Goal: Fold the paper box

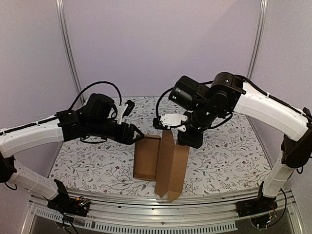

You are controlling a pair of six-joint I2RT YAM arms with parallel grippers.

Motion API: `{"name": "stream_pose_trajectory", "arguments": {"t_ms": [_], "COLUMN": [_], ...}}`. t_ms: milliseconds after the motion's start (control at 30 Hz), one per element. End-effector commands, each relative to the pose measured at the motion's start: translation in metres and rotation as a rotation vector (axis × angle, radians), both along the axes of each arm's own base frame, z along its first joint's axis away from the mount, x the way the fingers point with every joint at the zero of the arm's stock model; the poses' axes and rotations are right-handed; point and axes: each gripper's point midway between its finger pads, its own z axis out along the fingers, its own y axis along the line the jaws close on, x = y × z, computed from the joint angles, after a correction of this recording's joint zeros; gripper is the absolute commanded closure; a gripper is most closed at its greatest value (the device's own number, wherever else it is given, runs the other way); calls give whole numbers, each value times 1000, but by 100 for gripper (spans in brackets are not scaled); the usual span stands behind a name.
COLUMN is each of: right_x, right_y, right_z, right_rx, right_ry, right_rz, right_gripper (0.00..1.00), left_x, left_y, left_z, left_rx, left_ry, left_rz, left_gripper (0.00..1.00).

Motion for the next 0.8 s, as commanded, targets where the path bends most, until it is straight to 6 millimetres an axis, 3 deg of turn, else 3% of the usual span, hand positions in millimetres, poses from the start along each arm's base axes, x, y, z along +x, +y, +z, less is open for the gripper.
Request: {"name": "stream_pose_trajectory", "arguments": {"t_ms": [0,267,533,767], "right_x": [-17,-16,-1,16], "right_y": [-32,-28,-21,-17], "right_z": [-12,-16,-23,-13], "right_rx": [-158,-157,-171,-135], "right_ry": [84,93,45,-44], "right_rz": [15,17,-18,-64], "right_gripper": [100,98,93,70], "left_x": [15,23,29,33], "left_y": [-5,-11,-14,-11], "left_z": [8,-9,-33,-53], "left_rx": [15,53,98,141], "left_ry": [-57,-38,-11,3], "left_rz": [10,13,28,47], "left_gripper": [37,37,38,39]}}
